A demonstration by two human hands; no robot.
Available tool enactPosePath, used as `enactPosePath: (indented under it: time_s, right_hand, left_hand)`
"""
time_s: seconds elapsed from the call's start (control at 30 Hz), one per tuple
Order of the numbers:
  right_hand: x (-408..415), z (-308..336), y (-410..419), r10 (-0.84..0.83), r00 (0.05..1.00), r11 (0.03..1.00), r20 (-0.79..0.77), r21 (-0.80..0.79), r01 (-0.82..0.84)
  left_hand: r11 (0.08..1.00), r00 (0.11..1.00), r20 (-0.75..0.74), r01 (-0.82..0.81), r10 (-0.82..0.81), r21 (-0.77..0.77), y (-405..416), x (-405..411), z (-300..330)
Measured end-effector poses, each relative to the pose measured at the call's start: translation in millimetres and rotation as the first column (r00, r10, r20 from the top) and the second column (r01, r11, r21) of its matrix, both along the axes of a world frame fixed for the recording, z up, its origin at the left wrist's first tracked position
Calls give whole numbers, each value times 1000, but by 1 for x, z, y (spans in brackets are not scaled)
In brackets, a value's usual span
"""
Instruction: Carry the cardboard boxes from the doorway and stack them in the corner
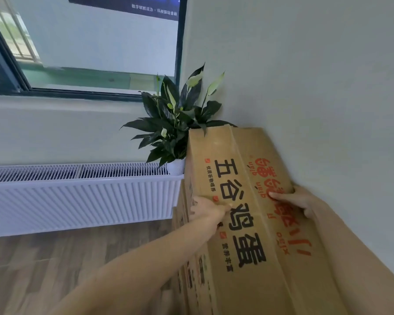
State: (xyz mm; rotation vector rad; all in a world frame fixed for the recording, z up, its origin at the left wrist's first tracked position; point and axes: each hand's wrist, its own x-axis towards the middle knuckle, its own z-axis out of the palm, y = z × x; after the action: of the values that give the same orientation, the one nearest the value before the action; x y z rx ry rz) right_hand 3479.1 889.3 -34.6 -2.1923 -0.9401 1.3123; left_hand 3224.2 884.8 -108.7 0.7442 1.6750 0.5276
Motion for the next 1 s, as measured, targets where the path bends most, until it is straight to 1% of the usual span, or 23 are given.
enactPosePath:
  time_s: [0.13,0.27,0.5,0.57,0.6,0.67,0.73,0.83,1.0]
  right_hand:
    - [6,-16,23,-4,1000,1000,1,-31,4]
    - [16,-24,31,11,1000,998,25,-70,-9]
    - [20,-30,31,30,997,1000,75,-10,-29]
    - [18,-30,29,43,985,998,165,27,-48]
    - [16,-31,29,72,964,996,257,39,-84]
    - [16,-35,29,143,886,986,440,18,-168]
    - [15,-37,28,184,819,977,543,-12,-211]
    - [8,-36,23,194,743,973,641,-29,-230]
    - [-8,-35,23,196,666,966,720,-27,-256]
  left_hand:
    - [999,999,-25,-31,31,-8,18,5,-12]
    - [1000,992,-120,-25,26,13,17,17,-9]
    - [1000,991,-131,-20,23,23,15,22,-14]
    - [1000,990,-141,-8,12,29,14,23,-13]
    - [999,989,-147,-1,6,36,12,23,-12]
    - [999,986,-164,12,-5,46,9,25,-13]
    - [999,986,-169,14,-6,47,8,26,-13]
    - [998,985,-169,27,-17,55,8,27,-14]
    - [997,986,-164,37,-26,63,9,24,-11]
